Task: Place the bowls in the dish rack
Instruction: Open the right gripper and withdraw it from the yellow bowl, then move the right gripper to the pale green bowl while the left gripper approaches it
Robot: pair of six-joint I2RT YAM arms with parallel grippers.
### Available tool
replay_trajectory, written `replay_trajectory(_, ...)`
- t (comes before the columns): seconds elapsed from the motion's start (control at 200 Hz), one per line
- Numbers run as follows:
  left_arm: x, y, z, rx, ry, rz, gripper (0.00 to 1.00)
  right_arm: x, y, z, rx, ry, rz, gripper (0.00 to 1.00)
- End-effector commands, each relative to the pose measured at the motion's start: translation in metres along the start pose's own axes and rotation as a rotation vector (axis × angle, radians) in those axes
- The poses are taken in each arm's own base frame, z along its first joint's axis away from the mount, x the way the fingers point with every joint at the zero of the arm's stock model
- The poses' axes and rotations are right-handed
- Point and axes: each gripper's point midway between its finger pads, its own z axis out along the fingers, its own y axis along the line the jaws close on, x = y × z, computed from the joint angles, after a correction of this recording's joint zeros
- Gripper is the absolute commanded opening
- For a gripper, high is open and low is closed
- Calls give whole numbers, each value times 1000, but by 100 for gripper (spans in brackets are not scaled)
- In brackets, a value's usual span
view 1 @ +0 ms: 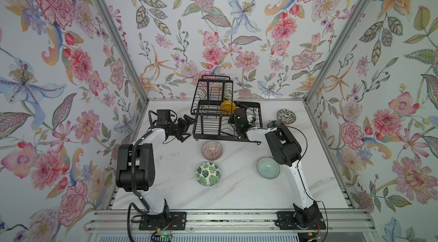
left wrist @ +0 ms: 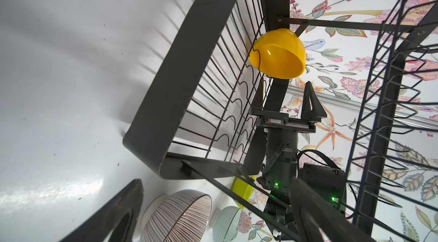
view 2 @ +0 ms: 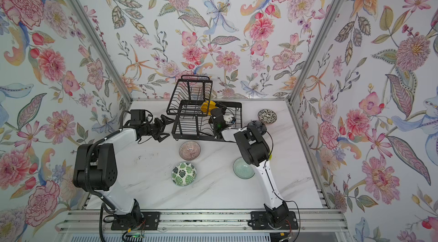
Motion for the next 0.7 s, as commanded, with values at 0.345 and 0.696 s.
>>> replay_trajectory(0.345,11,25,-26,-130,-46,77,99,-8,54,-33,78,138,-107,99)
replay_trajectory(0.696,31,42,-46,-210,-95,97,99,-50,71,-68,240,212,-381,99)
